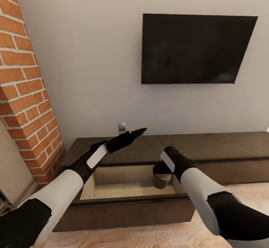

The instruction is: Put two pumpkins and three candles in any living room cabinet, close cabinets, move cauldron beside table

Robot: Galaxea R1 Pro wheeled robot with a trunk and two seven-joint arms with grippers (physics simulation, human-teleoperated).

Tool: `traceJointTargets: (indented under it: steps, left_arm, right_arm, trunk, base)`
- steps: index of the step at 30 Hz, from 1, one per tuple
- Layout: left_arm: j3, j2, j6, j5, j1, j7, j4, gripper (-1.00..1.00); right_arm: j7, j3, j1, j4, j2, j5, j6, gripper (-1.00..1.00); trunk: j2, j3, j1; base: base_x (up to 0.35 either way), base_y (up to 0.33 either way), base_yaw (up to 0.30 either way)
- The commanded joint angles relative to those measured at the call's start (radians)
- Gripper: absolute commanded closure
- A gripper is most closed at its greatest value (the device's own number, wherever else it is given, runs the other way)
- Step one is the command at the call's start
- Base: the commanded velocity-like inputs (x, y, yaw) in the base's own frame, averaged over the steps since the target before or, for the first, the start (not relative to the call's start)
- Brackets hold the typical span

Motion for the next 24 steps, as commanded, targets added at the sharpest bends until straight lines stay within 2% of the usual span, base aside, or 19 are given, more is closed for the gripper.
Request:
traceJointTargets:
  steps: [1, 7, 12, 20, 24]
  left_arm:
    - [0.0, 0.004, 0.0, 0.0, 0.0, 0.0, 0.0, -1.0]
    - [0.0, 0.006, 0.0, 0.001, 0.0, 0.0, -0.003, -1.0]
    - [0.0, 0.006, 0.0, 0.001, 0.0, 0.0, -0.004, -1.0]
    - [0.0, 0.006, 0.0, 0.001, 0.0, 0.0, -0.001, -1.0]
    - [0.0, 0.006, 0.0, 0.002, 0.0, 0.0, 0.0, -1.0]
  right_arm:
    - [-0.001, 0.013, 0.012, 0.003, 0.001, -0.006, -0.014, 1.0]
    - [-0.001, 0.022, 0.047, 0.006, 0.002, -0.006, -0.024, 1.0]
    - [0.0, 0.023, 0.076, 0.008, 0.001, -0.005, -0.047, 1.0]
    - [0.002, 0.023, 0.087, 0.008, 0.001, -0.005, -0.056, 1.0]
    - [0.002, 0.023, 0.091, 0.008, 0.002, -0.005, -0.057, 1.0]
  trunk:
    - [0.0, 0.0, 0.0]
    - [0.0, 0.0, 0.0]
    - [0.0, 0.0, 0.0]
    - [0.0, 0.0, 0.0]
    - [0.0, 0.0, 0.0]
  base:
    - [0.086, 0.0, 0.0]
    - [0.04, 0.0, 0.0]
    - [0.276, 0.0, 0.0]
    - [0.301, 0.0, 0.0]
    - [0.083, 0.0, 0.0]
